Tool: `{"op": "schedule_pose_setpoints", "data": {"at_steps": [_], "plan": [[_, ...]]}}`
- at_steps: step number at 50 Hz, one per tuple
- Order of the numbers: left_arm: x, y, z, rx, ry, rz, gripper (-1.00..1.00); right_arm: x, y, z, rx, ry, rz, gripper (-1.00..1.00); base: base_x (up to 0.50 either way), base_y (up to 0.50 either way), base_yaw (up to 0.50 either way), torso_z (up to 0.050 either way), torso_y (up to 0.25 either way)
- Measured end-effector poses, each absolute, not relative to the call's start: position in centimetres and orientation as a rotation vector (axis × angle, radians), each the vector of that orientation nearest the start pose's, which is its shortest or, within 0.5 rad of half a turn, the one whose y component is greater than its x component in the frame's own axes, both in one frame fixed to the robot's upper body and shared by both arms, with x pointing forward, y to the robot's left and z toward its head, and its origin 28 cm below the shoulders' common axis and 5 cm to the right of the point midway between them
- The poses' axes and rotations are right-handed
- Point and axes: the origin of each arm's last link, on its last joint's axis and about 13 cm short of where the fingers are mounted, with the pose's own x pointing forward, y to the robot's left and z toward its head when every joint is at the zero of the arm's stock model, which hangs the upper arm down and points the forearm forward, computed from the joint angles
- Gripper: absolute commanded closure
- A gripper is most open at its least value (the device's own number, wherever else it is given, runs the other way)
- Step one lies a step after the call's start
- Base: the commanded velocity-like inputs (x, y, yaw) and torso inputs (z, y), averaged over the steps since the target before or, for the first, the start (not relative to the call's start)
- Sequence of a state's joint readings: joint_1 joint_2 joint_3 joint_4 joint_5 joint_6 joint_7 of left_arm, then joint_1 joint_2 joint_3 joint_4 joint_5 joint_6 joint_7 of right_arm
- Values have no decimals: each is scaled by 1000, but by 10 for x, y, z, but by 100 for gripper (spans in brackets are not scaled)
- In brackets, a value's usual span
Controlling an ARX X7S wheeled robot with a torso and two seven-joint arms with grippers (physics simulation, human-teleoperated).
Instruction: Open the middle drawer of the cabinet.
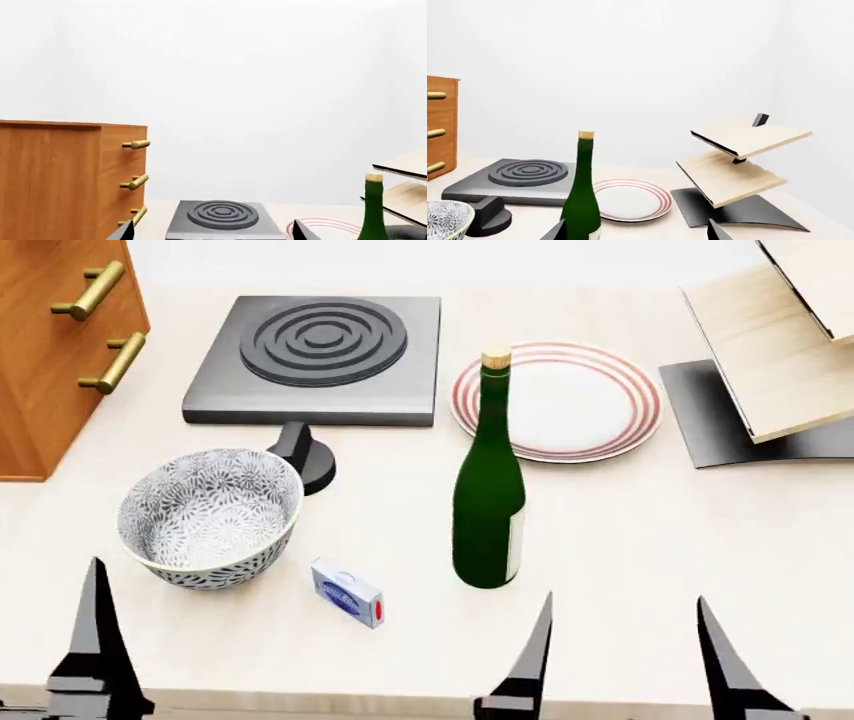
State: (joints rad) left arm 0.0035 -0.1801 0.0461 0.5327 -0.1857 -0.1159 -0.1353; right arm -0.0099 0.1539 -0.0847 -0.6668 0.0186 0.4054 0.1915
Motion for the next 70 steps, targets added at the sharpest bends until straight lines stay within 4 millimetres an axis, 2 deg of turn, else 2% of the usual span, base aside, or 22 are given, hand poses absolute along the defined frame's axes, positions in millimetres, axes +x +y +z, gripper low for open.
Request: {"op": "schedule_pose_setpoints", "data": {"at_steps": [6,12,26,41,61,70], "plan": [[195,221,143,-54,-462,-10,-100,182,-104,148,-109,-328,-88,-100,0,0,0,0,0],[190,221,163,-73,-518,-9,-100,175,-105,166,-112,-388,-95,-100,0,0,0,0,0],[178,225,194,-107,-605,-17,-100,167,-95,200,-120,-588,-49,-100,0,0,0,0,0],[168,228,208,-132,-646,-26,-100,152,-92,205,-144,-677,-20,-100,0,0,0,0,0],[160,230,216,-147,-687,-33,-100,143,-93,205,-153,-714,-29,-100,3,0,0,0,0],[159,230,217,-147,-696,-37,-100,141,-93,205,-160,-734,-26,-100,405,0,0,0,0]]}}
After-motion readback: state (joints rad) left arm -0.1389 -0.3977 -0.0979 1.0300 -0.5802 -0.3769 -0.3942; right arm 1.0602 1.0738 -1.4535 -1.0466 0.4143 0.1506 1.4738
